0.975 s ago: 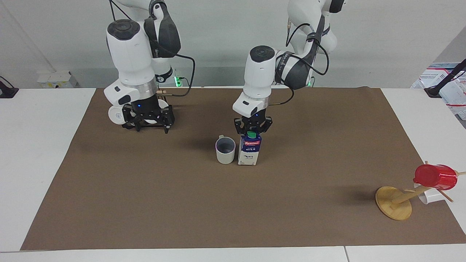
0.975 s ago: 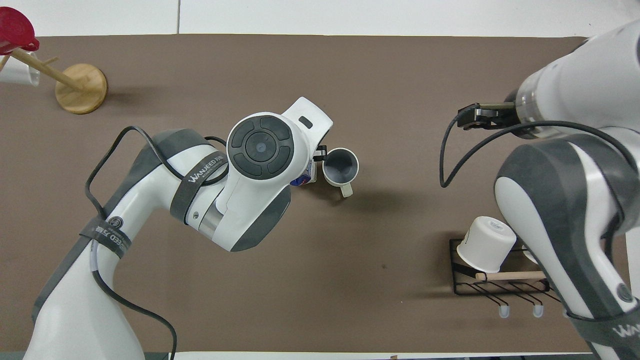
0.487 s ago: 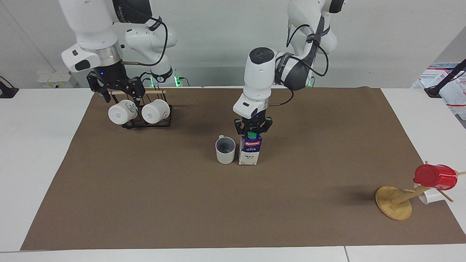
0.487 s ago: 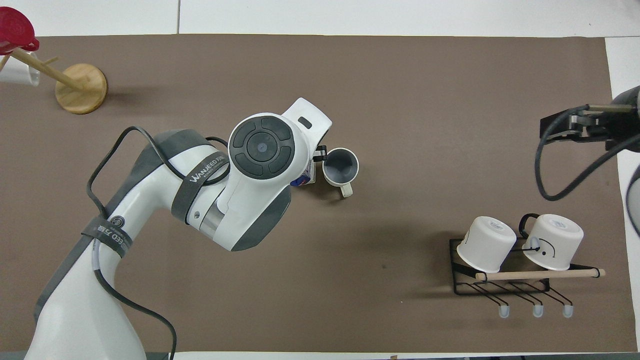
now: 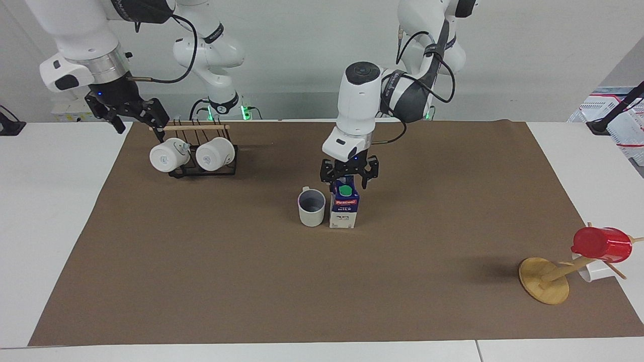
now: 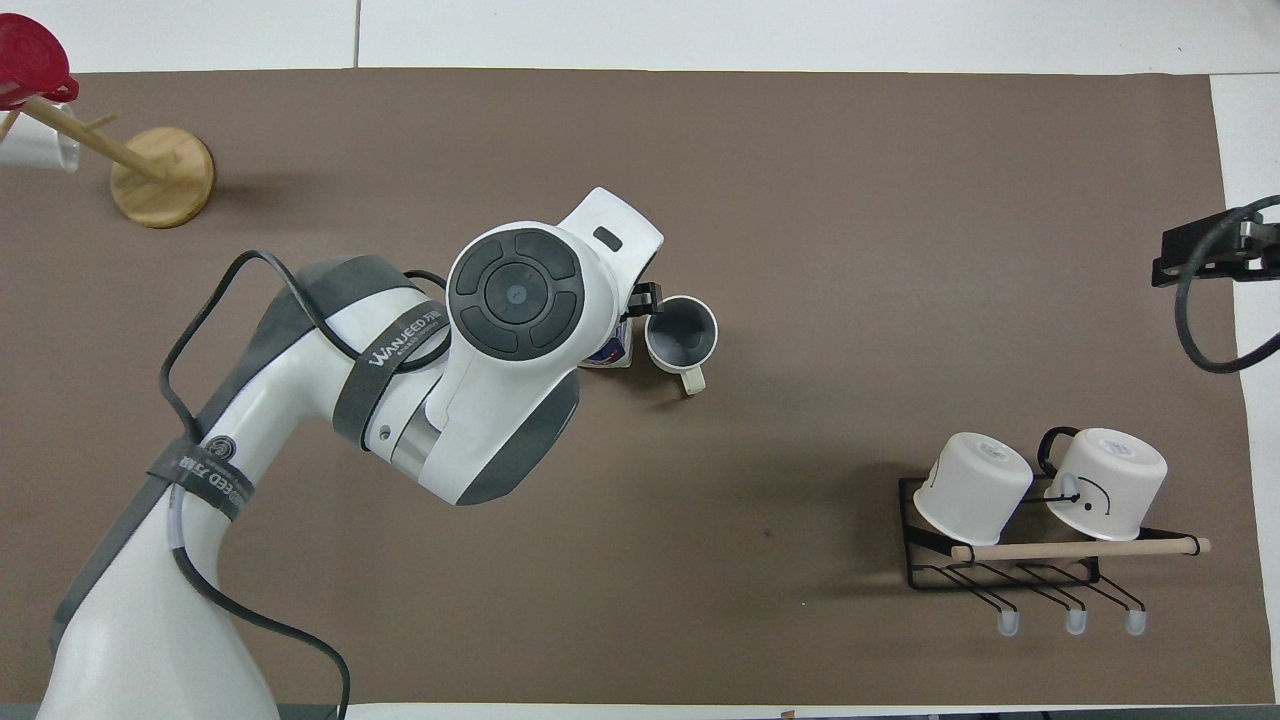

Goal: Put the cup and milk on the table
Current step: 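Set the milk carton beside the mug and open the left gripper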

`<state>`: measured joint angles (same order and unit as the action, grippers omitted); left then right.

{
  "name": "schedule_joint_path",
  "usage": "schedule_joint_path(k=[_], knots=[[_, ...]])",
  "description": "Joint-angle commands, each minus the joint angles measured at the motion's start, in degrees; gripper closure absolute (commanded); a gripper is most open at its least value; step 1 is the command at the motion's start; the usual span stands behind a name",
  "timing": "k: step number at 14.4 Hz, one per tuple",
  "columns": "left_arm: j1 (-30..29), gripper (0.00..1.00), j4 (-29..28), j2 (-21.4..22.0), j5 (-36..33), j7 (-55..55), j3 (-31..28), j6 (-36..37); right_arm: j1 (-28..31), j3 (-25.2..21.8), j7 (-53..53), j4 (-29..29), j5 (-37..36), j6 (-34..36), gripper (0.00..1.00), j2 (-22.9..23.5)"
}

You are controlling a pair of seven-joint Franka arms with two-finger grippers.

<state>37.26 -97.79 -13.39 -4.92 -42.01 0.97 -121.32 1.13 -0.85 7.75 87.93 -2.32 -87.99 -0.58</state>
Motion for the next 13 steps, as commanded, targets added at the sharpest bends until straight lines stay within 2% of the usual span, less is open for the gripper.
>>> schedule_joint_path(k=[1, 7, 13], knots=[[0.18, 0.0, -0.21, 3.27, -0.44, -0.61, -1.23, 3.71, 3.96, 0.32, -5.71, -0.66, 1.44, 0.28, 0.0, 0.49], [-9.03, 0.0, -1.09, 8.02, -0.18, 4.2, -1.15, 7.67, 3.97, 0.41, -7.23, 0.14, 1.44, 0.01, 0.0, 0.14], [-21.51, 0.0, -1.18, 9.43, 3.51, 27.56, -1.41, 14.08, 3.8, 0.84, -7.32, 0.05, 1.26, 0.45, 0.0, 0.14]])
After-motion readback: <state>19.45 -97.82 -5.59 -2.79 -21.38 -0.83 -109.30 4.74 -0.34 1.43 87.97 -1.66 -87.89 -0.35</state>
